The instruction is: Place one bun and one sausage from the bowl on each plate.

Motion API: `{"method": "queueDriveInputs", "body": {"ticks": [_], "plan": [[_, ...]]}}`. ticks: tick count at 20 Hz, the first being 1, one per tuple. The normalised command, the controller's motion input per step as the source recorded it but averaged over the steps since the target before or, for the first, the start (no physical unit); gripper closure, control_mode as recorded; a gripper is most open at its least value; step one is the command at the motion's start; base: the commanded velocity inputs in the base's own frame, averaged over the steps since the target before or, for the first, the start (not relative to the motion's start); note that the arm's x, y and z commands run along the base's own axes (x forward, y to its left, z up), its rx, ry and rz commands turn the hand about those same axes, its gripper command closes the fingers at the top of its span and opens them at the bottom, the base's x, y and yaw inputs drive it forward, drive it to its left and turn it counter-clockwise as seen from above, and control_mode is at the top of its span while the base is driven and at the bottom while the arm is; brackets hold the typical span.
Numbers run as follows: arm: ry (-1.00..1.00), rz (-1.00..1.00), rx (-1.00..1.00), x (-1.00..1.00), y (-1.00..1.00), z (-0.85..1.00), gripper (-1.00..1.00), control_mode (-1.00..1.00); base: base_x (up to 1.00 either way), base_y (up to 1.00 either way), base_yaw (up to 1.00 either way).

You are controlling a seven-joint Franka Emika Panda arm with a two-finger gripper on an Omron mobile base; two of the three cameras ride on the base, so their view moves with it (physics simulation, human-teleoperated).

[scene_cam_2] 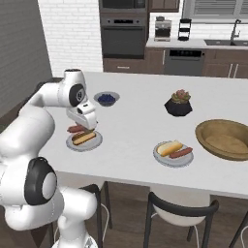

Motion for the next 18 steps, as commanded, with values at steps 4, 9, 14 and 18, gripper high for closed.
{"method": "queueDriveInputs", "body": {"ticks": [4,9,14,18], "plan": [[0.0,0.12,0.02,0.66,0.12,-0.96,1.0,-1.0,0.0,0.0,0.0],[-0.04,0.13,0.05,0.55,0.11,-0.78,1.0,-1.0,0.0,0.0,0.0],[-0.13,0.09,0.06,0.3,0.16,-0.45,1.0,-1.0,0.0,0.0,0.0],[-0.15,0.0,0.0,0.37,0.13,-0.34,1.0,-1.0,0.0,0.0,0.0]]}}
